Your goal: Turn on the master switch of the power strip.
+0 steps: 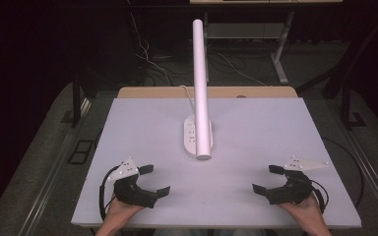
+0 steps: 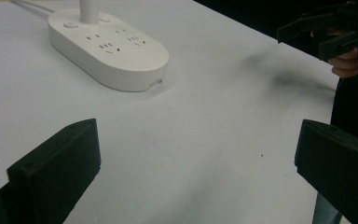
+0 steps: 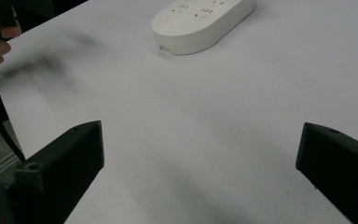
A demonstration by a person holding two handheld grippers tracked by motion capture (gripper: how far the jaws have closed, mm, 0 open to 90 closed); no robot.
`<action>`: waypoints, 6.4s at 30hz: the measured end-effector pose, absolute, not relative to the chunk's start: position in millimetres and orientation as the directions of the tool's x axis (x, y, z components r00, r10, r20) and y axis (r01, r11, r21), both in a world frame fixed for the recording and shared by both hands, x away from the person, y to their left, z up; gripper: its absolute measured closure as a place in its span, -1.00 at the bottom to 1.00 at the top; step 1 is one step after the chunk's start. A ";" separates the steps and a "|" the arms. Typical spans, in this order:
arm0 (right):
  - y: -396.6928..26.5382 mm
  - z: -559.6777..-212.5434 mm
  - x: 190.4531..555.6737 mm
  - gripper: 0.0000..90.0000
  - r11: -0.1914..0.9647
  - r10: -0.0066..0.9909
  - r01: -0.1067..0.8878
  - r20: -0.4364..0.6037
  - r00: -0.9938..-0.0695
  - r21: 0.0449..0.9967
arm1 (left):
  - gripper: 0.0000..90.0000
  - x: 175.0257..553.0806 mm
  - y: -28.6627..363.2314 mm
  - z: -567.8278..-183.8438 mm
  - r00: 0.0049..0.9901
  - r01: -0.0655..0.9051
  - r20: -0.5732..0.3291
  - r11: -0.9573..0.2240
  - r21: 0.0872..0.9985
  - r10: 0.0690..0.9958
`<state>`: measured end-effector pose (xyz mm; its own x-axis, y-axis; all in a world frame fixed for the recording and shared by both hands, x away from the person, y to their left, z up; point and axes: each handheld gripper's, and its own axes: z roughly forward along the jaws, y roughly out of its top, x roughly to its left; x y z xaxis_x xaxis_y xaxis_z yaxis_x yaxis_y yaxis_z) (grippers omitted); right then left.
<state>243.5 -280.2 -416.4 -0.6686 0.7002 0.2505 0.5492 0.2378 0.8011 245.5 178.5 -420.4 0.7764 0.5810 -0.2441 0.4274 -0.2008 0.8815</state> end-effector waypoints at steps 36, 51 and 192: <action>-279.6 -417.9 243.7 -0.99 0.256 0.693 0.554 0.249 -0.677 0.792 | -1.00 254.1 183.2 -409.4 0.764 0.464 -0.276 -0.199 0.863 0.584; -279.9 -418.7 244.6 -0.99 0.255 0.697 0.560 0.252 -0.672 0.788 | -1.00 272.0 180.1 -396.9 0.774 0.471 -0.275 -0.229 0.852 0.570; -280.3 -420.5 243.8 -0.99 0.282 0.679 0.567 0.257 -0.688 0.774 | -0.84 479.9 131.1 -365.0 0.673 0.599 -0.267 -0.297 0.743 0.690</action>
<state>243.8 -280.3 -420.5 -0.6879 0.6788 0.2570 0.5673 0.2821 0.7737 479.9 131.1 -365.0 0.6731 0.6898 -0.2666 0.5991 -0.2973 0.7434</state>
